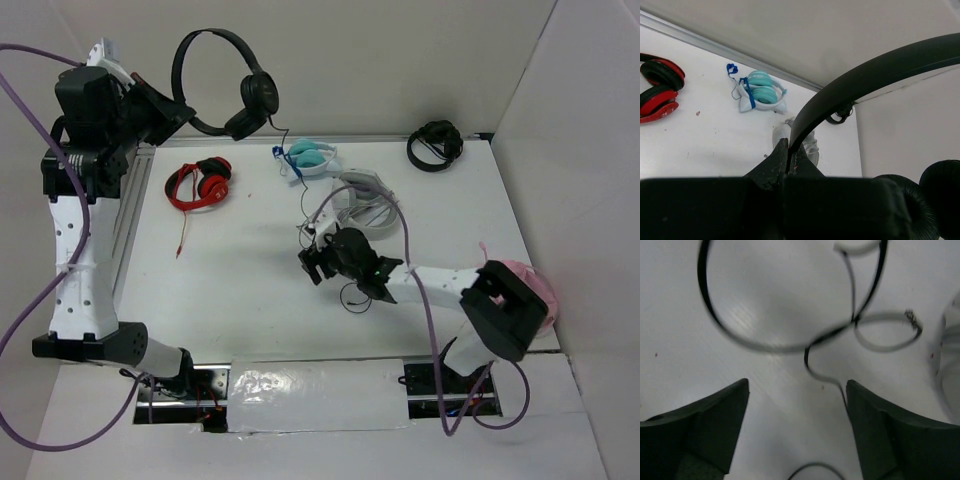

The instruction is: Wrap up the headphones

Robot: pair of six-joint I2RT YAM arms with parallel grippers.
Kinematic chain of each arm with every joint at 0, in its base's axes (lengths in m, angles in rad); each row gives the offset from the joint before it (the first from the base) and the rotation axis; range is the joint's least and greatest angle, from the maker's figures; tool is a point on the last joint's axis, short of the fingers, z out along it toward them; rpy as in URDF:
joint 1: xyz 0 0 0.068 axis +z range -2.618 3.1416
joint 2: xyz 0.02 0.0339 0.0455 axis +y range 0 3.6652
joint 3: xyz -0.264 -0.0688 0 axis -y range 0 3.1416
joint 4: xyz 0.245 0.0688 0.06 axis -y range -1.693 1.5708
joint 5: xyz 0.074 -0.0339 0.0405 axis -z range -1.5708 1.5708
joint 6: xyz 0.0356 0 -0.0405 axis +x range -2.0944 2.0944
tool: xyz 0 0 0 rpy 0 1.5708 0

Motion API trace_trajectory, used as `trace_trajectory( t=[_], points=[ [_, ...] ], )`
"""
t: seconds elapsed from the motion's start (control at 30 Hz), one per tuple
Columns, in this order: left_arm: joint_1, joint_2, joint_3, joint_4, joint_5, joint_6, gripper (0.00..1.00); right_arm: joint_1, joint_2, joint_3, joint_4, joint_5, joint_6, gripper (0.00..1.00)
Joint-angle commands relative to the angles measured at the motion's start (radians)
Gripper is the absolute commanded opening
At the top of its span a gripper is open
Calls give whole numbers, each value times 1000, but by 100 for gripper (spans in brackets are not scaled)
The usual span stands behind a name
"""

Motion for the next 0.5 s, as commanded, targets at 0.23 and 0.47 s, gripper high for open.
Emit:
trace_trajectory(
  t=[0.23,0.47],
  points=[
    [64,-58,62,30,73,-5,0,-29,167,176,203,41,84,23],
    [194,44,120,2,99,-36,0,-276,-204,-70,65,-1,306,0]
  ],
)
